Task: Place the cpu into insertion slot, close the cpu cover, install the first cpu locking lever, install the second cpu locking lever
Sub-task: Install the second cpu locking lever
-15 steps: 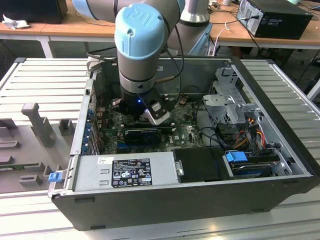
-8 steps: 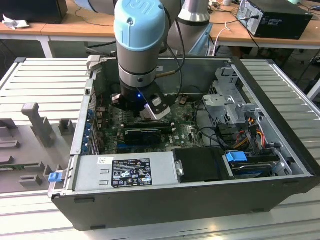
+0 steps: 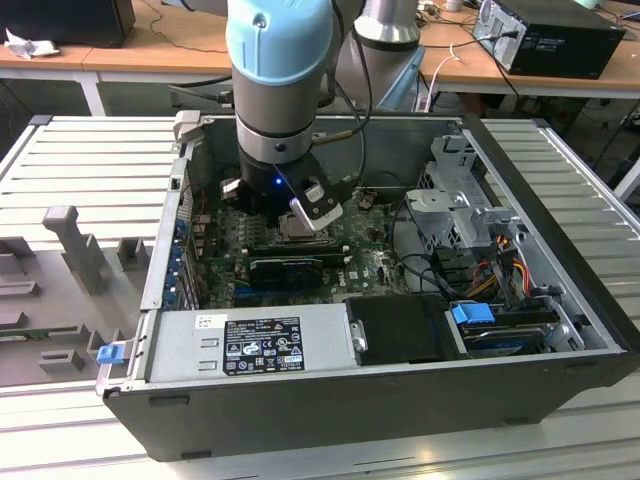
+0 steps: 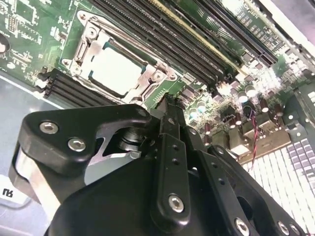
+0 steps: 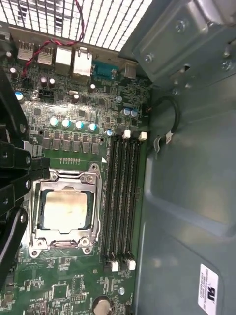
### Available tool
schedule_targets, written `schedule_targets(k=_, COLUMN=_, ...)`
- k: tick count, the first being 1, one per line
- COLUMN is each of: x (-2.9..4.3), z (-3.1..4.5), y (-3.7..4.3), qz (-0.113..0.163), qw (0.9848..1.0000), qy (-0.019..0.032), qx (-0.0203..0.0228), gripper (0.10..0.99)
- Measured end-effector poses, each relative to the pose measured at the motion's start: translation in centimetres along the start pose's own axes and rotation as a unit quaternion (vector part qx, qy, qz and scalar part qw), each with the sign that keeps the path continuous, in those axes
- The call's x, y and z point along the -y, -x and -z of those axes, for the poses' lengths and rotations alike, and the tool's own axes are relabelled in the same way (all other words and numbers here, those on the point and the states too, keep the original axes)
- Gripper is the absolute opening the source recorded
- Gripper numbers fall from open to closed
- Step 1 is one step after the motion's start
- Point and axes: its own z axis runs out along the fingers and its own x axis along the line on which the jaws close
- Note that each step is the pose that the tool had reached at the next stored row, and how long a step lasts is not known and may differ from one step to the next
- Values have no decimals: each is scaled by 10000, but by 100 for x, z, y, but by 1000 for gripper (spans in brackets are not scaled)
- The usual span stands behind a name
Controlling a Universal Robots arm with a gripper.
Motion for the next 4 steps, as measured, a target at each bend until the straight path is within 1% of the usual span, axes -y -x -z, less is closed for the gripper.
schedule_targets(k=3, x=-17, z=54, y=1, qz=0, qw=10000, qy=0, qx=0, gripper=106)
schedule_targets(k=4, x=-18, z=57, y=1, qz=0, qw=10000, qy=1, qx=1, gripper=106)
